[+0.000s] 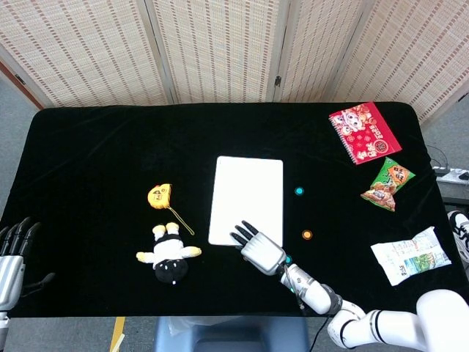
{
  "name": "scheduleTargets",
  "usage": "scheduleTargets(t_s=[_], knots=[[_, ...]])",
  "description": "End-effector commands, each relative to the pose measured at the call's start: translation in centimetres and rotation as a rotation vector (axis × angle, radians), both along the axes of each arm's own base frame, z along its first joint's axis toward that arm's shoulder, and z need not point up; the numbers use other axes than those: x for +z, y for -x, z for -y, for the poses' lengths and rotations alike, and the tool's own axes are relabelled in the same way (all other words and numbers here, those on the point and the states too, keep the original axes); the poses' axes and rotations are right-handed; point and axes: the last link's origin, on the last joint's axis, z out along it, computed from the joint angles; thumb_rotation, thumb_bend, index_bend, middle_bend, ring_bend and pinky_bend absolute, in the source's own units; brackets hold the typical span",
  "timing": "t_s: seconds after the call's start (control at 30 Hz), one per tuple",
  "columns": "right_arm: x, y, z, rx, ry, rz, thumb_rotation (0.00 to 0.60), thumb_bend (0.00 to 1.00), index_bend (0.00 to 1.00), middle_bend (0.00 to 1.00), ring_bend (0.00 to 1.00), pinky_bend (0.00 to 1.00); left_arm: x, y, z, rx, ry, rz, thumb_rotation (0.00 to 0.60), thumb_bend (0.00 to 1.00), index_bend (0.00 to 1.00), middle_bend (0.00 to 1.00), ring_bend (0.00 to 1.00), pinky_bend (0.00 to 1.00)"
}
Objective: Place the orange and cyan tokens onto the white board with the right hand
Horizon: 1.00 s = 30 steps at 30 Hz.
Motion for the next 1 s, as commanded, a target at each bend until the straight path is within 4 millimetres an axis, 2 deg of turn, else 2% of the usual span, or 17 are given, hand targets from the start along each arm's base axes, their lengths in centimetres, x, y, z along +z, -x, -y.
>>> scheduleTargets(t_s=[0.03,0.33,0.57,0.9,1.0], knots=[[0.0,0.0,0.0,0.000,0.004,0.001,0.600,0.30,0.53,0.12,0.02,0.00,0.0,0.0,0.0,0.001,0.000,0.000,0.600,0.07,0.00,0.00,0.00,0.00],[0.9,-0.6,0.2,0.006,0.026,0.044,0.600,0.30,0.54,0.13,0.01,0.00,0.1,-0.1,0.0,-0.004,-0.004,-0.001,0.600,0.07,0.00,0.00,0.00,0.00],[2.1,-2.3,2.2,0.009,0.074,0.079,0.600,0.30,0.54,0.13,0.01,0.00,0.2,-0.2,0.0,-0.005,-0.005,-0.001,0.600,0.07,0.00,0.00,0.00,0.00],[0.8,-3.4,5.2,-0.029,0.104,0.055,0.600,0.30,0.54,0.12,0.01,0.00,0.3,-0.2,0.0,0.001,-0.003,-0.005,0.600,0.07,0.00,0.00,0.00,0.00],[0.3,-3.6,5.7,-0.028,0.115,0.039,0.600,0.30,0.50,0.11,0.01,0.00,0.3,-0.2,0.1,0.003,-0.003,-0.006,0.600,0.07,0.00,0.00,0.00,0.00]])
